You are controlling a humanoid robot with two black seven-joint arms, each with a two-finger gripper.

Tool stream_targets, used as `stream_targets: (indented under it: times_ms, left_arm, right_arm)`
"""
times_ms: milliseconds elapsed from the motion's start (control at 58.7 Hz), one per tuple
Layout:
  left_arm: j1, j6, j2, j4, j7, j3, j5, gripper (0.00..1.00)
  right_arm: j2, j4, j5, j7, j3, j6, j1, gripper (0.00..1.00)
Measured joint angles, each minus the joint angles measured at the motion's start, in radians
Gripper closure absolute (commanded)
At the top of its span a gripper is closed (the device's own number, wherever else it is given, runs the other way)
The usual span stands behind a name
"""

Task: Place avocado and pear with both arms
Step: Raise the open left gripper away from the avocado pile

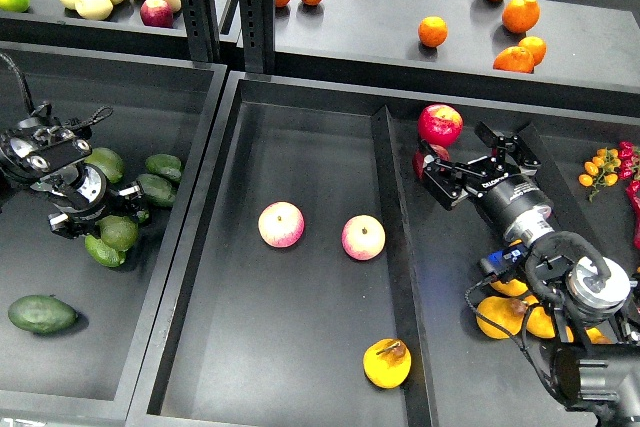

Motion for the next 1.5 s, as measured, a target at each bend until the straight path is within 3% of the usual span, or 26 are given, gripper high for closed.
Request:
stream_targets:
  times_ms: [494,630,801,988,1141,1380,1499]
  left_arm:
    - [0.013,0.000,-0.030,0.015,0.000,0.000,0.001,0.14]
    - [0.011,0.000,-0.032,0.008,0.000,-0.001,-0.001,0.02]
    - [-0.057,0.000,-0.023,0.003,0.000,-0.058,-0.008,0.02]
    - [-0.154,0.000,0.030,0.000,0.000,-0.204,-0.049,0.01]
    - [-0.167,0.000,0.072,0.001,0.000,-0.388,-0.114,0.01]
    - [-0.083,0.000,0.127,-0.089,0.000,-0.622,-0.269,0.01]
    - [0.035,0.000,0.151,-0.214,0.000,-0.782,-0.407,0.01]
  right_arm:
    - [0.000,0.000,0.000,0.000,-0.002,0.000,0.000,0.00]
    - [0.000,0.000,0.000,0.000,-0.002,0.000,0.000,0.00]
    - [0.000,0.000,0.000,0.000,-0.002,0.000,-0.001,0.00]
    - [0.000,0.001,0.000,-0.003,0.002,0.008,-0.006,0.00]
    - [0.000,0.017,0.001,-0.006,0.007,0.074,-0.033,0.00]
    - [0.000,0.020,0.002,-0.004,0.009,0.191,-0.091,0.00]
    - [0.000,0.019,0.003,-0.001,0.011,0.298,-0.133,0.00]
